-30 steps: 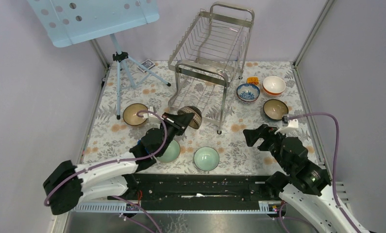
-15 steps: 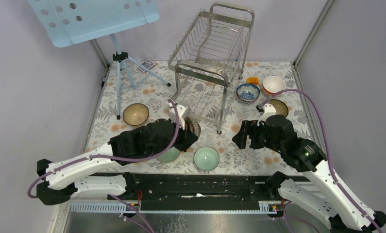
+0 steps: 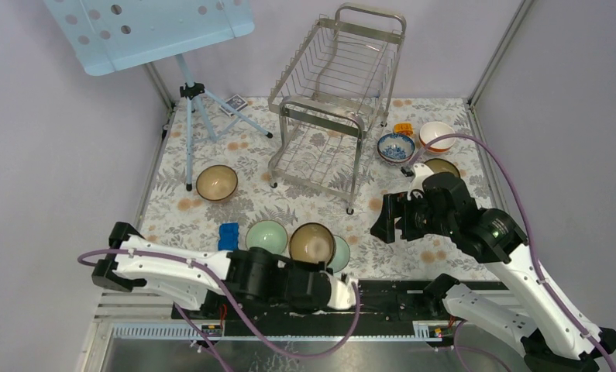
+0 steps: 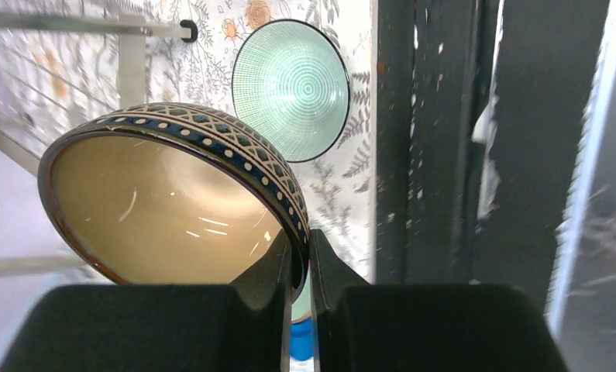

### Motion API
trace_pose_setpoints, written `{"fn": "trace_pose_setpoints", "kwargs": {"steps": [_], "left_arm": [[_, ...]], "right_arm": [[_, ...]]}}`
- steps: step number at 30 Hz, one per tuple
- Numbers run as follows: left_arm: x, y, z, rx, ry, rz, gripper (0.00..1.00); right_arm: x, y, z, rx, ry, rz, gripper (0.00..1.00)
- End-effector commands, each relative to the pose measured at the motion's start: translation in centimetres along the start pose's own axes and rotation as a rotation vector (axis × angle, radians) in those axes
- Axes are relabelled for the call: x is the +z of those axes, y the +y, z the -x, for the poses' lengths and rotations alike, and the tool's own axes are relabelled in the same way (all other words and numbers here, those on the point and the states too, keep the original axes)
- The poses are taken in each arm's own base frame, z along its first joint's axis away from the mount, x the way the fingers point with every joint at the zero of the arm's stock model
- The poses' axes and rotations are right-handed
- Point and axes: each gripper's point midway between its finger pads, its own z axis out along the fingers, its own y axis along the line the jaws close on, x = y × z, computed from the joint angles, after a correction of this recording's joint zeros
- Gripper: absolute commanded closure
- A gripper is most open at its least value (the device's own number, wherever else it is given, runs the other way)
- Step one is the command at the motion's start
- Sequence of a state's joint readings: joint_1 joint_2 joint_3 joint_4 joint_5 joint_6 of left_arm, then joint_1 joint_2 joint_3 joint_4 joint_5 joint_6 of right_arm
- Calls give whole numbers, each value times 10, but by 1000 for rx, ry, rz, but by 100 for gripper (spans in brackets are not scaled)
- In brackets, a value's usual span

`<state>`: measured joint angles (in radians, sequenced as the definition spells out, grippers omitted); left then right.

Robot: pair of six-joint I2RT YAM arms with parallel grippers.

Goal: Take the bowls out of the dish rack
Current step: Place the bowl with the bowl.

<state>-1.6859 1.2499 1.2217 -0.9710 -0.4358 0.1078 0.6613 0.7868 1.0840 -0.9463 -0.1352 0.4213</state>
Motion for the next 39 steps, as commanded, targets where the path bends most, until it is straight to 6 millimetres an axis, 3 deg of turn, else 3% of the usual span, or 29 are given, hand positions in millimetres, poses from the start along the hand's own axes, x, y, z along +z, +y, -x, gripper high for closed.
{"fn": "trace_pose_setpoints", "kwargs": {"steps": [1, 8, 13, 22, 30, 39], "left_arm": [[-4, 15, 0, 382, 18, 103, 100], [-3, -5, -2, 777, 40, 139, 100], [-1, -24, -7, 866, 28, 88, 100], [2, -46, -15, 867, 55, -19, 100], [-5, -53, -8, 788, 26, -49, 100], [-15, -52, -2, 751, -20, -38, 100]], "right_arm": [[-15, 18, -4, -42, 59, 81, 18], [-15, 21, -9, -112, 150, 69, 24], [-9, 39, -8, -168, 163, 74, 25], [10, 83, -17, -307, 133, 11, 21], [27, 106, -37, -362, 117, -52, 21], [46, 110, -51, -391, 136, -96, 30]]}}
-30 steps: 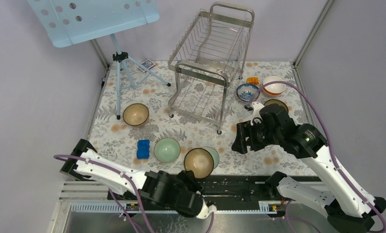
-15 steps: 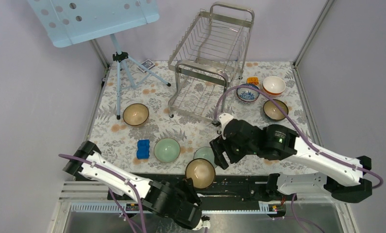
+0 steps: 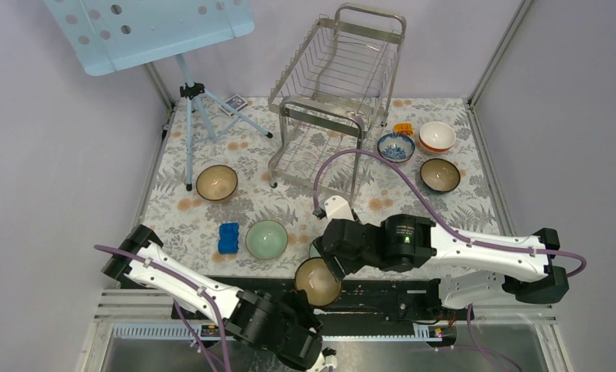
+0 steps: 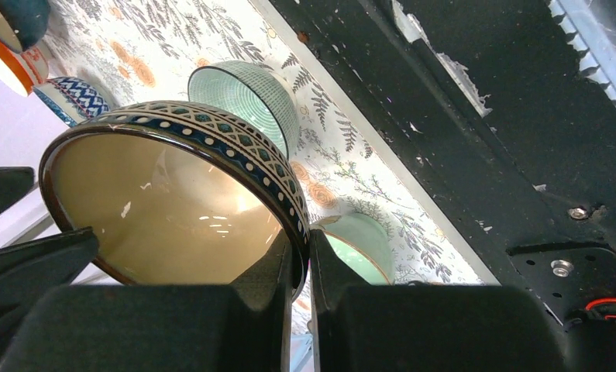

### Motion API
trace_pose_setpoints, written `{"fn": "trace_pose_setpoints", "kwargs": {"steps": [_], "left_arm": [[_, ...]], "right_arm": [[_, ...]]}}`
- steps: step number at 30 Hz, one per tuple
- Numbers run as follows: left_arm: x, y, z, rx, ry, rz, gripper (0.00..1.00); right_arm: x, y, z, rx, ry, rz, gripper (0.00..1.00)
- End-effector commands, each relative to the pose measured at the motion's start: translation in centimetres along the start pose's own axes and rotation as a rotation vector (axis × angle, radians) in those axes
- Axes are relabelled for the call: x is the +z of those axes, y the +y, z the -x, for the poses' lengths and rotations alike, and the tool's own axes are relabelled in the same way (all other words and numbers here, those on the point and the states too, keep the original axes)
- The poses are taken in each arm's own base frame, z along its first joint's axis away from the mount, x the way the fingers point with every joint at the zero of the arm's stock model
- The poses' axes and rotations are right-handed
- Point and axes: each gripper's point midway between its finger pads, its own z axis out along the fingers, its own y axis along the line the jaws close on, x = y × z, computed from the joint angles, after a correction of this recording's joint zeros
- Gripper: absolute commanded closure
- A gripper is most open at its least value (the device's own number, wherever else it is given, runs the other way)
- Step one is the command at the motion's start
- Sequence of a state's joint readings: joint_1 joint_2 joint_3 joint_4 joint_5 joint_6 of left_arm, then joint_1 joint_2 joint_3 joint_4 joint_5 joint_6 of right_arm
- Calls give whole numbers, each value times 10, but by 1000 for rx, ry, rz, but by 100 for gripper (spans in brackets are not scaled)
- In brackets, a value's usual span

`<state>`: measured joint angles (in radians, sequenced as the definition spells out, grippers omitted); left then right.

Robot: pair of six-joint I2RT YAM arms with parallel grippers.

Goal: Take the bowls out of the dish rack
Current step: Place the bowl with the bowl.

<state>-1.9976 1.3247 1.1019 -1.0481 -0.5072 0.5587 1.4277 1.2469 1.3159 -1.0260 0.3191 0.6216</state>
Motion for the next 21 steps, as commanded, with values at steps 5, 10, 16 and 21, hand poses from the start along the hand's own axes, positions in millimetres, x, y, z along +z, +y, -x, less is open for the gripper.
{"fn": "trace_pose_setpoints", "kwargs": {"steps": [5, 10, 16, 21], "left_arm": [[-25, 26, 11, -101, -88, 103, 100], [-26, 28, 12, -123, -97, 112, 100], [-28, 30, 10, -175, -96, 135, 100], [-29, 35, 5, -237, -80, 181, 100]], "right_arm": [[9, 10, 15, 25, -54, -5, 38], [18, 19, 6, 13, -16, 25, 49], [20, 21, 5, 23, -11, 29, 77], [16, 25, 7, 66, -26, 52, 100]]}}
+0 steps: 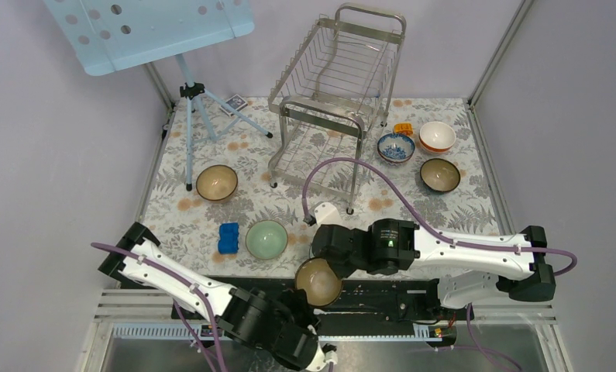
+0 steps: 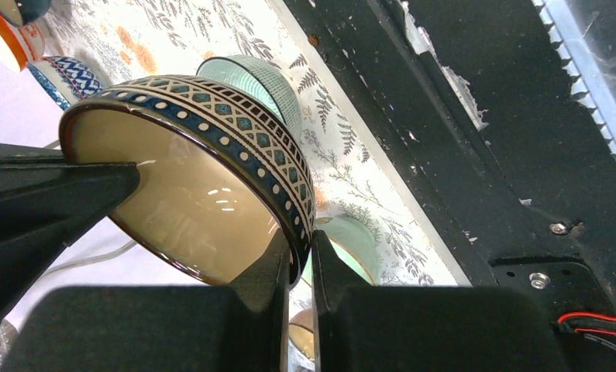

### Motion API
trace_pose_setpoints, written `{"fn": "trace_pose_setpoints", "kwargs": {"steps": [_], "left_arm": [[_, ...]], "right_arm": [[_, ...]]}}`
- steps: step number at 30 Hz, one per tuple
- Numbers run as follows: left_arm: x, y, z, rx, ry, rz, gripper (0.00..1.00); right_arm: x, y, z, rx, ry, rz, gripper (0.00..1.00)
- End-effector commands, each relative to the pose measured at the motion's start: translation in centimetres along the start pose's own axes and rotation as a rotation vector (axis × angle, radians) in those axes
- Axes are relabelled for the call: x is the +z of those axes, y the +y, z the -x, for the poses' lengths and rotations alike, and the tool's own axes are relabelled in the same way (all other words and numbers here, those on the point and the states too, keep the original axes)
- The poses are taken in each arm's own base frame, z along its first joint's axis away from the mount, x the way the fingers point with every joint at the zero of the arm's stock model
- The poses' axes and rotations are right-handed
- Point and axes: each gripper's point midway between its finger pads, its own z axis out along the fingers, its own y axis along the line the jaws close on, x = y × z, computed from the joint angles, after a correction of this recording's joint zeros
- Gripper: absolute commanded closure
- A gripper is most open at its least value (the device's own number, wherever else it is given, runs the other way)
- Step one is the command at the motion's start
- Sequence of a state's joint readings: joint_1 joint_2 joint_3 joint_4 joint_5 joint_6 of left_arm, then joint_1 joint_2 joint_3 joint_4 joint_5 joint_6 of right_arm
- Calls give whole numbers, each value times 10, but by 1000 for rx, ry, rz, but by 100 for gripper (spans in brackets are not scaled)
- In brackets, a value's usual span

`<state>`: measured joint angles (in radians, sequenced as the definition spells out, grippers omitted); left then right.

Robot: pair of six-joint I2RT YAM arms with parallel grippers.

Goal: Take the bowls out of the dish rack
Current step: Place the bowl with the bowl.

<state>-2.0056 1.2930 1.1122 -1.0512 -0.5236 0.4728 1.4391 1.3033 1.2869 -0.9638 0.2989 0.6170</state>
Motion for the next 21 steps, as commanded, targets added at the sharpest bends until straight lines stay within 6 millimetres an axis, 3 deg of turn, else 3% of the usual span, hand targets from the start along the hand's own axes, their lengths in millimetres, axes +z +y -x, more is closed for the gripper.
{"fn": "trace_pose_setpoints", "kwargs": {"steps": [1, 3, 6, 7, 8, 9, 10, 11, 15, 21], "left_arm": [[-19, 33, 9, -152, -63, 153, 100], [-22, 36, 10, -181, -75, 170, 98], [-26, 42, 10, -228, -83, 201, 77], [-27, 43, 9, -251, -84, 210, 65], [-28, 45, 9, -270, -84, 220, 45], [-30, 47, 9, -294, -88, 233, 32], [-33, 50, 9, -311, -92, 246, 11], [-35, 53, 8, -328, -99, 257, 2], [-49, 66, 6, -410, -130, 309, 1], [-74, 85, -13, -630, -173, 436, 1]], "right_arm": [[-4, 12, 12, 92, -59, 47, 100], [-4, 10, 12, 105, -69, 42, 100], [-8, 2, 14, 133, -105, 27, 100], [-10, 1, 15, 145, -117, 29, 100], [-13, 0, 16, 158, -133, 34, 100], [-14, -1, 17, 170, -143, 41, 100], [-17, -2, 18, 181, -154, 42, 100], [-18, -4, 18, 188, -162, 38, 100], [-23, -15, 18, 207, -190, 11, 100], [-26, -49, 16, 266, -277, -100, 100]]}}
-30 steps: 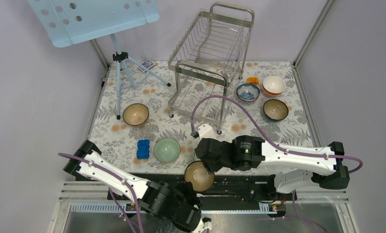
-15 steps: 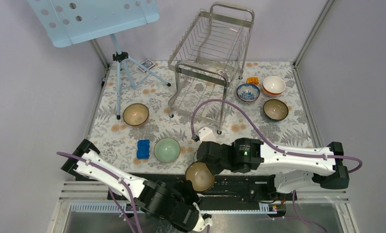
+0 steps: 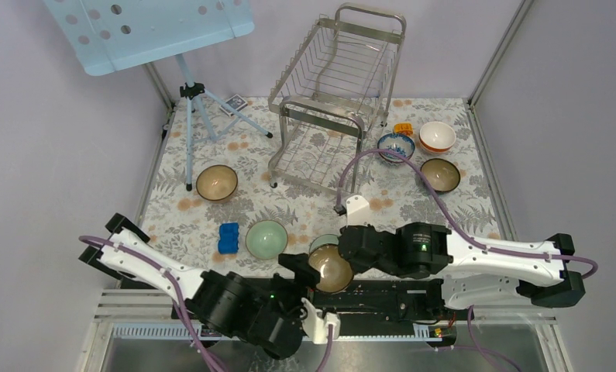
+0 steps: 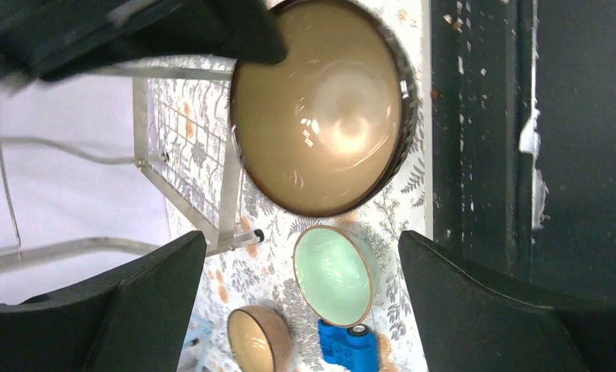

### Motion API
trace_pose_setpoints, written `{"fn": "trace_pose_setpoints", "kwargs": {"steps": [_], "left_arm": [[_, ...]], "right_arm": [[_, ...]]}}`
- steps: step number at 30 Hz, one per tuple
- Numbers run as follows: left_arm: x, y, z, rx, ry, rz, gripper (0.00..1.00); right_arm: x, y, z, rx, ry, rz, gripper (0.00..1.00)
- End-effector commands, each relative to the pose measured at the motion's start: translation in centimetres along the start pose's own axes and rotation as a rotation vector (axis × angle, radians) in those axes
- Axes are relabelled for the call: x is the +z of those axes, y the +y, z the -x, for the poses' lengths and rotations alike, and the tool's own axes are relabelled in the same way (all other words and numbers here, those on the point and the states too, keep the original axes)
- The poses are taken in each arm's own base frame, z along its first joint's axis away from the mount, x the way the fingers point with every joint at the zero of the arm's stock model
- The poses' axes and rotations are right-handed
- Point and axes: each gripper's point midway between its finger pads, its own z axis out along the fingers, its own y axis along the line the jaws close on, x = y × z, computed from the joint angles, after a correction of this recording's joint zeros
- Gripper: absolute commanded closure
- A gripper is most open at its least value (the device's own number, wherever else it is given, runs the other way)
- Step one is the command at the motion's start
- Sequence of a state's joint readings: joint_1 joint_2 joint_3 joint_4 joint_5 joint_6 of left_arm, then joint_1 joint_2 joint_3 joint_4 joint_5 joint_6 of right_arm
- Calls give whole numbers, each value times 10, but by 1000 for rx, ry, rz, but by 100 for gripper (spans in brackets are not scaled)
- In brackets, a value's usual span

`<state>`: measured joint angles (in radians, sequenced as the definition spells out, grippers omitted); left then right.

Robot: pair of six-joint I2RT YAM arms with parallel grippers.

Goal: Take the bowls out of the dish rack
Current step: Place the bowl with the bowl.

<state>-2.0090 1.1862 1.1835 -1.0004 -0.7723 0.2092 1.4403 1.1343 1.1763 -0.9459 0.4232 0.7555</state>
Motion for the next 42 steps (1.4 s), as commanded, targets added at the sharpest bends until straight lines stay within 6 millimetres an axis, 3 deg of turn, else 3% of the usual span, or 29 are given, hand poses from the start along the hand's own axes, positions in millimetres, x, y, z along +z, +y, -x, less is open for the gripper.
{"fn": "trace_pose_setpoints", "kwargs": {"steps": [1, 7, 13, 16, 21, 26, 32, 36, 42], "left_arm": [[-24, 40, 5, -285, -82, 148, 1], [-40, 56, -4, -596, -155, 207, 1], [-64, 99, -27, -1192, -280, 312, 1], [-65, 107, -38, -1408, -330, 320, 1], [-37, 104, -41, -1398, -196, 368, 1], [-11, 125, -51, -1491, -118, 406, 1], [-9, 141, -60, -1621, -192, 462, 1], [7, 137, -62, -1790, -171, 462, 1], [35, 118, -61, -2050, 22, 413, 1]], "right_arm": [[-7, -21, 20, 113, -155, -61, 100], [-6, -33, 21, 148, -204, -84, 100], [-4, -34, 27, 172, -244, -97, 100], [1, -30, 30, 176, -256, -96, 100], [7, -24, 36, 147, -261, -116, 100], [5, -29, 40, 135, -275, -148, 100], [-9, -68, 35, 129, -265, -271, 100], [-6, -83, 29, 181, -235, -273, 100], [10, -66, 28, 257, -219, -204, 100]]}}
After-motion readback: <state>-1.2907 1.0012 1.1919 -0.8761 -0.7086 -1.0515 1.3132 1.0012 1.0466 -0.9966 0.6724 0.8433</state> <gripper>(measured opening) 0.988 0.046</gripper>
